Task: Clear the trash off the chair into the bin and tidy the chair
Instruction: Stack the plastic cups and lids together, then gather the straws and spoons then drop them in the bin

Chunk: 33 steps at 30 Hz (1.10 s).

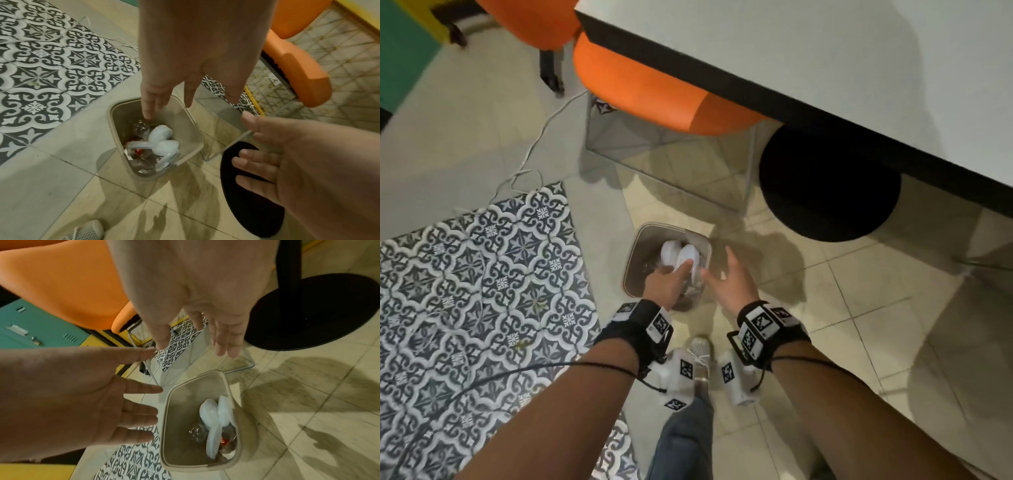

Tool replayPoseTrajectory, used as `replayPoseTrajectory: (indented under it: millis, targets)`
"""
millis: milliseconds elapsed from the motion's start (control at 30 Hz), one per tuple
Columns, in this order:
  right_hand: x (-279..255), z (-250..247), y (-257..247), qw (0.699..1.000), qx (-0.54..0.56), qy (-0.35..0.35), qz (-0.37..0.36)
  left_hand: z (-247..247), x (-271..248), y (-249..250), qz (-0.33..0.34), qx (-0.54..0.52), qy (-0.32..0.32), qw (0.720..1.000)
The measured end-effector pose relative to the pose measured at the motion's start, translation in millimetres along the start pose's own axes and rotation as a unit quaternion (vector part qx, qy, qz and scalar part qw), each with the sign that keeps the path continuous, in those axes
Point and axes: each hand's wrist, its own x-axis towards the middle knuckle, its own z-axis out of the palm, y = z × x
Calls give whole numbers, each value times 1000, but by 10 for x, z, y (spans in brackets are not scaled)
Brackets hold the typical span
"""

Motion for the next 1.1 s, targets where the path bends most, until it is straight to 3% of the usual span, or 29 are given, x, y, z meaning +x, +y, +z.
replayPoseTrajectory:
  millis: [167,267,567,700,833,967,1100]
  targets:
    - [-311,-647,398,995,62,81,10,639,-408,246,77,38,-21,996]
    - [-624,-1201,769,984,107,144,9,1260,-865,421,127,69,-70,987]
    - [-2097,-3232,2599,915,175,364,5,3844,-2581,447,254,153,-229,927]
    - [-2805,-3915,3514,875,185,446,32,4848,-3317,267,269,164,-272,909]
    - [-3403,-4312,4256,853,171,487,70,5551,-3802,68,317,190,-282,885]
    - [-3712,-4422,4789,823,200,500,180,5933,-4028,36,386,253,-241,854]
    - [-3741,-4371,5116,846,135,464,226,6192,-3967,82,469,336,-202,791]
